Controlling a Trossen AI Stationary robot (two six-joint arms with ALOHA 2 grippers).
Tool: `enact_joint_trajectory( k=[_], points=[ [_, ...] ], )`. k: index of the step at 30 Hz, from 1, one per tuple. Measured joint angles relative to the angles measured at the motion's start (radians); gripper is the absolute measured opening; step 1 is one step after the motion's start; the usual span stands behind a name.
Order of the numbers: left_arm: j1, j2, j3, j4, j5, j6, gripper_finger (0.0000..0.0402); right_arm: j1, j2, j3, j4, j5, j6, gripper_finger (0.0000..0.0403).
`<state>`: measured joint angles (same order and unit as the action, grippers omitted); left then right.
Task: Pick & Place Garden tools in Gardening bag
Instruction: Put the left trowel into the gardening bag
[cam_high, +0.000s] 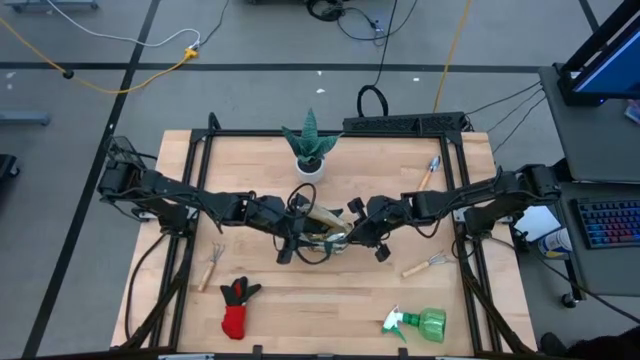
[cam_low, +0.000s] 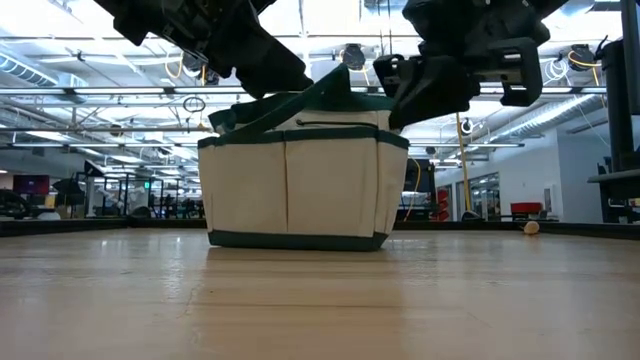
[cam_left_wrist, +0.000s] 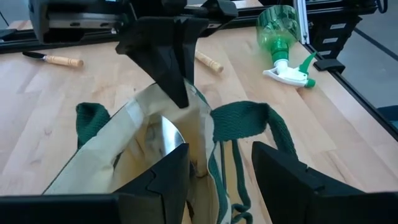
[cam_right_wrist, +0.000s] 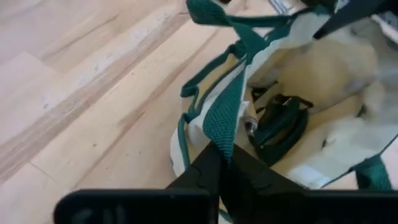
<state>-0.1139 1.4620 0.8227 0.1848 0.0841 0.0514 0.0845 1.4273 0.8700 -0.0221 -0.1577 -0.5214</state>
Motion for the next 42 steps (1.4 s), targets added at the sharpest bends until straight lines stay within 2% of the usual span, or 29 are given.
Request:
enact_joint_trajectory(
  k=[9,13,16,21,25,31,36,42],
  points=[
    [0.000,0.000,0.000,-0.001,-0.001,0.001,0.0177,0.000,-0.028,-0.002,0.063,-0.004,-0.021,0.0002],
    [0.000,0.000,0.000,0.000,-0.001,0.011,0.0177,0.000,-0.040,-0.001,0.064,-0.057,0.009,0.0001],
    [0.000,0.000,0.000,0.000,-0.002,0.029,0.0177,0.001,-0.040,-0.001,-0.032,-0.042,0.024,0.0001],
    [0.001,0.000,0.000,-0.001,-0.007,0.030,0.0177,0.002,-0.047,-0.001,0.019,-0.030,0.034,0.0001],
    [0.001,0.000,0.000,-0.001,-0.007,0.021,0.0177,0.002,-0.047,-0.001,-0.003,-0.030,0.009,0.0001],
    [0.001,0.000,0.000,-0.001,-0.007,0.021,0.0177,0.001,-0.043,-0.001,-0.027,0.013,0.066,0.0001],
    [0.001,0.000,0.000,0.004,-0.007,0.017,0.0177,0.000,-0.044,0.000,-0.005,0.027,0.135,0.0024],
    [0.001,0.000,0.000,0.009,-0.008,-0.010,0.0177,0.000,-0.044,0.000,-0.005,0.027,0.201,0.0078]
  ],
)
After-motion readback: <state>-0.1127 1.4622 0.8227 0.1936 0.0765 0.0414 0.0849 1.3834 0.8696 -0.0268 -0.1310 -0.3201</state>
